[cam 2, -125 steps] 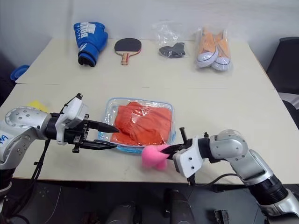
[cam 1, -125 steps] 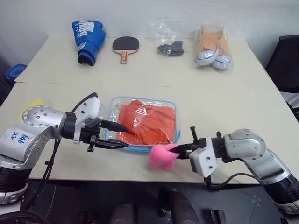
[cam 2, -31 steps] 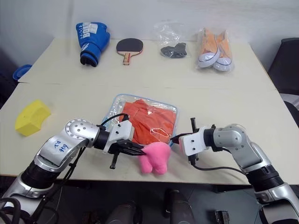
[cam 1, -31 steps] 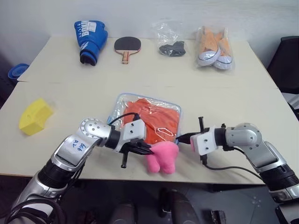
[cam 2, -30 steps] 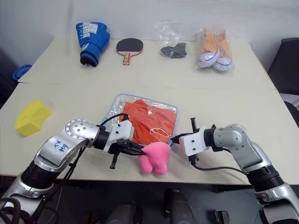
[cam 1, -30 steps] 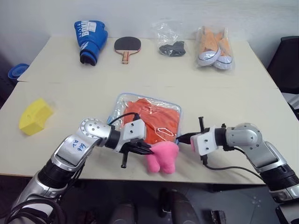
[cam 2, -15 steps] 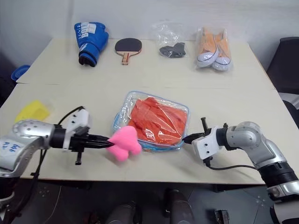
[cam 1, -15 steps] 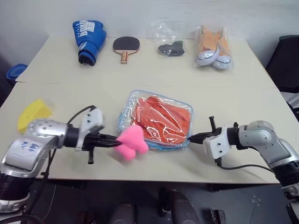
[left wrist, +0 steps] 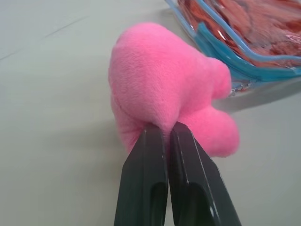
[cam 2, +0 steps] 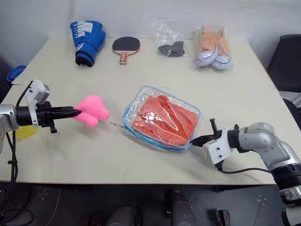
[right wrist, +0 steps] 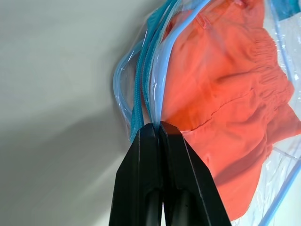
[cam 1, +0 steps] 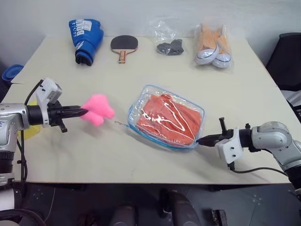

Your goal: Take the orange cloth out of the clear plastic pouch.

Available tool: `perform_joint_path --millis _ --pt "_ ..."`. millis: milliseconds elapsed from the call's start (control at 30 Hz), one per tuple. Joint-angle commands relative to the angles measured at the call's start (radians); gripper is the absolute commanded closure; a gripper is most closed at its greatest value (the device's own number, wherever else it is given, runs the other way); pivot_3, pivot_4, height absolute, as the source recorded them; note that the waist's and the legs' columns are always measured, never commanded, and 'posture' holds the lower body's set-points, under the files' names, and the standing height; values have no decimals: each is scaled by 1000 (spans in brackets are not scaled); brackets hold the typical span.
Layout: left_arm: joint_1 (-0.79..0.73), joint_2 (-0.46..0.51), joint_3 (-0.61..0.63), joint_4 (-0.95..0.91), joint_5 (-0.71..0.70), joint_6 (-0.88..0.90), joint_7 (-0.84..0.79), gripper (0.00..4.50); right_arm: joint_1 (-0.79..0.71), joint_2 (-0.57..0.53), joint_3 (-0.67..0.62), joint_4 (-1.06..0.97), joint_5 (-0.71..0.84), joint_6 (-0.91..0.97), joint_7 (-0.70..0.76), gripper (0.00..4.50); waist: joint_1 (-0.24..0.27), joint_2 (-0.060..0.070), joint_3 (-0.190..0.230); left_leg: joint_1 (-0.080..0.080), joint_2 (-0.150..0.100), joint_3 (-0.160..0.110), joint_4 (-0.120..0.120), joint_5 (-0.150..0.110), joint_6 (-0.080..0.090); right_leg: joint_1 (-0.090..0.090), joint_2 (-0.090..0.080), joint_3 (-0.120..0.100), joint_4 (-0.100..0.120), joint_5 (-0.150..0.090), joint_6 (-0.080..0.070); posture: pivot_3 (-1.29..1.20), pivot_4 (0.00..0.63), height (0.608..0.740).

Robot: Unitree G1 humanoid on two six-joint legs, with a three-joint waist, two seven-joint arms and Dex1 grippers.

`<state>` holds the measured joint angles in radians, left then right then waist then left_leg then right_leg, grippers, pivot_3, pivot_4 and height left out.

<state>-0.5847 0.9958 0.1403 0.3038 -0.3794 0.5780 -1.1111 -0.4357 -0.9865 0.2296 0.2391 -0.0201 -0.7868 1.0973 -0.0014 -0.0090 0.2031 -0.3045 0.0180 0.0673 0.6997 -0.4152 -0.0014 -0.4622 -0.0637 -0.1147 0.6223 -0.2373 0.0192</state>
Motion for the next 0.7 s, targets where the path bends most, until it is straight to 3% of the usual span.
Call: perform_joint_path --millis 33,400,533,567,700 --pt "-17 43 23 46 24 -27 -11 4500 12 -40 -39 -8 24 -11 9 4468 -1 0 0 0 0 0 0 0 0 0 0 0 0 0 0 0 150 740" --pt "28 104 53 -1 -21 44 -107 4500 36 -57 -54 -90 78 13 9 4468 -3 0 0 1 0 2 0 0 0 -1 0 2 -1 0 -1 0 150 740" --pt "121 56 39 -100 -27 53 -68 4500 36 -22 -51 -167 96 106 -13 4468 0 0 0 2 0 3 0 0 0 0 0 3 0 0 -1 0 150 740" --pt "127 24 35 -109 -25 55 -37 4248 38 -15 -51 -180 95 131 -19 4489 0 0 0 3 0 3 0 0 0 0 0 3 0 0 -1 0 150 740" --pt "148 -42 14 -141 -5 46 16 3210 48 -14 -65 -201 90 181 -29 3522 7 0 0 3 0 2 1 1 -1 0 0 4 1 1 -2 0 150 740"
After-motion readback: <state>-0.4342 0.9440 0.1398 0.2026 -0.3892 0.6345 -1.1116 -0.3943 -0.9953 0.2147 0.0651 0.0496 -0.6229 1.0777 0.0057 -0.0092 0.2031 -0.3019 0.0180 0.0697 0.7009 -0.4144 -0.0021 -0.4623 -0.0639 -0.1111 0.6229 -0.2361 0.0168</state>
